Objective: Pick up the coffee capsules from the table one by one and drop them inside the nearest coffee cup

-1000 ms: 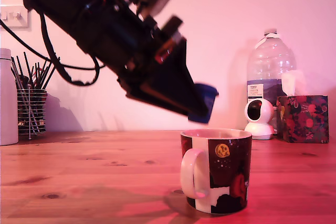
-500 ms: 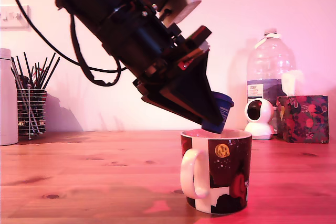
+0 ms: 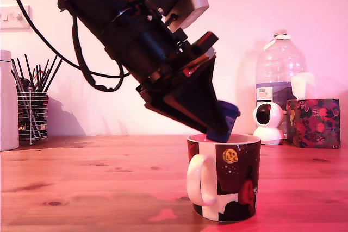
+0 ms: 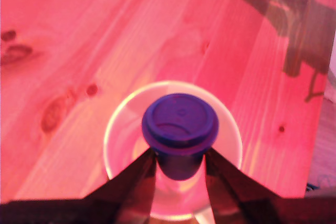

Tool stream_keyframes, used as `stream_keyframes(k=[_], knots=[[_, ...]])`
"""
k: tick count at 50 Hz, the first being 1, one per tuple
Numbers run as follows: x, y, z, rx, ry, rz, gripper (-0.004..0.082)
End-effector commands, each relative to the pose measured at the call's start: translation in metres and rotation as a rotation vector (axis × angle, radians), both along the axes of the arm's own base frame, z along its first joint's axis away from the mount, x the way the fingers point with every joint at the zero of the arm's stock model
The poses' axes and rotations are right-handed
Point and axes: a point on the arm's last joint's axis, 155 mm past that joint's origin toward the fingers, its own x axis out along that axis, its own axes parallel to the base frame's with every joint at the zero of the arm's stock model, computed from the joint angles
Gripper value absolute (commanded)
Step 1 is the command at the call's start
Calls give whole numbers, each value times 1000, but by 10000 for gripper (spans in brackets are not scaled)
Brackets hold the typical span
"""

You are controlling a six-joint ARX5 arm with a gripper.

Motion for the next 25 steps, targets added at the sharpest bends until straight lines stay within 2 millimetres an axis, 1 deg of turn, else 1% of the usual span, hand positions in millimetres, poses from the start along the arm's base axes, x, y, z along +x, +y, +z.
stream_keyframes(k=[1, 3, 4, 5, 6, 8, 18, 20, 22, 24, 25], knots=[[-1, -3, -5, 11, 12, -3, 324], [-1, -2, -6, 15, 16, -4, 429], [-1, -2, -6, 16, 17, -3, 501], [-2, -1, -7, 18, 18, -3, 555], [-1, -1, -7, 20, 17, -1, 595], [-2, 0, -7, 23, 18, -1, 630], [-3, -2, -6, 21, 10, -3, 604], [-3, -3, -4, 16, 5, -5, 577], [-2, -3, -2, 13, -2, -4, 531], [-1, -4, 1, 7, -6, -3, 467], [-1, -4, 3, 4, -9, -3, 419]])
